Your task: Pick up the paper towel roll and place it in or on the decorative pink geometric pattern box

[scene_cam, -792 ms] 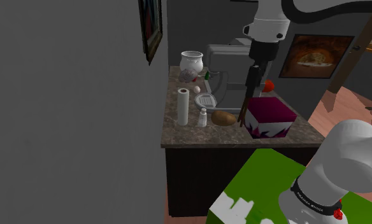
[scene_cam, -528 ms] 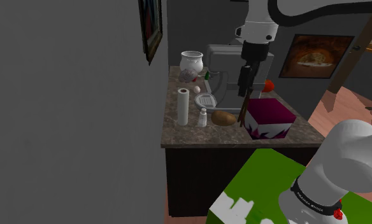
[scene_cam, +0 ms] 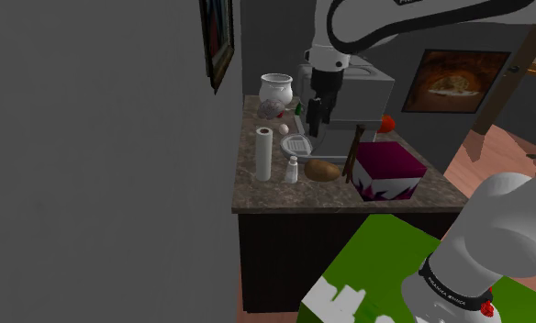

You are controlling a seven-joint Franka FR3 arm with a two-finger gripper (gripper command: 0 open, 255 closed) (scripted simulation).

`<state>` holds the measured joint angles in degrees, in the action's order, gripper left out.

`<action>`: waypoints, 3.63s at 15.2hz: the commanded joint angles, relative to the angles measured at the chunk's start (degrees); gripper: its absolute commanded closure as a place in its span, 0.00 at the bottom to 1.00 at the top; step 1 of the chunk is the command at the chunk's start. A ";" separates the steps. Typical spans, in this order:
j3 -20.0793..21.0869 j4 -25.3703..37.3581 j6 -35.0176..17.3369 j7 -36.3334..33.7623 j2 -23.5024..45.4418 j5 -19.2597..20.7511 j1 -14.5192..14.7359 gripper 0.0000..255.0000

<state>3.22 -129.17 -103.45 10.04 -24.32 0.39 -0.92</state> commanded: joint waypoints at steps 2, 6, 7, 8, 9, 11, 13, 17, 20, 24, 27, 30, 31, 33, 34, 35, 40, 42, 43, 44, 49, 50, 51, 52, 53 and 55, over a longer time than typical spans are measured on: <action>-0.12 5.25 -2.11 0.63 7.32 0.32 -0.17 0.00; -0.25 12.25 -4.19 1.45 16.40 0.70 -0.32 0.00; -0.27 14.20 -4.52 1.65 18.67 0.79 -0.35 0.00; -0.29 16.22 -4.77 1.84 20.96 0.88 -0.36 0.00; -0.30 18.32 -4.95 2.03 23.24 0.97 -0.38 0.00; -0.31 22.80 -5.08 2.40 27.85 1.14 -0.40 0.00; -0.31 27.67 -4.89 2.76 32.53 1.31 -0.38 0.00; -0.30 38.84 -3.45 3.49 42.29 1.66 -0.27 0.00; -0.32 41.95 -3.46 3.69 45.40 1.76 -0.22 0.00; -0.35 39.53 -6.34 3.65 45.86 1.81 -0.26 0.00; -0.37 38.10 -8.16 3.62 46.25 1.85 -0.28 0.00; -0.37 38.11 -8.15 3.62 46.26 1.85 -0.28 0.00; -0.37 38.11 -8.15 3.62 46.26 1.85 -0.28 0.00; -0.37 38.11 -8.15 3.62 46.26 1.85 -0.28 0.00; -0.37 38.11 -8.15 3.62 46.26 1.85 -0.28 0.00; -0.37 38.11 -8.15 3.62 46.26 1.85 -0.28 1.00; -0.37 38.12 -8.14 3.62 46.26 1.85 -0.28 1.00; -0.37 38.12 -8.14 3.62 46.26 1.85 -0.28 1.00; -0.37 38.12 -8.14 3.62 46.26 1.85 -0.28 1.00; -0.37 38.11 -8.15 3.62 46.26 1.85 -0.28 1.00; -0.34 40.78 -4.66 3.72 45.44 1.77 -0.27 1.00; -0.34 41.36 -3.95 3.74 45.31 1.76 -0.26 1.00; -0.33 41.96 -3.23 3.76 45.19 1.75 -0.26 1.00; -0.33 42.55 -2.52 3.78 45.07 1.73 -0.26 1.00; -0.32 43.22 -1.78 3.80 45.00 1.72 -0.25 1.00; -0.31 44.55 -0.30 3.83 44.85 1.71 -0.24 1.00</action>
<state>2.91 -85.20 -104.50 13.84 20.66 2.11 -1.16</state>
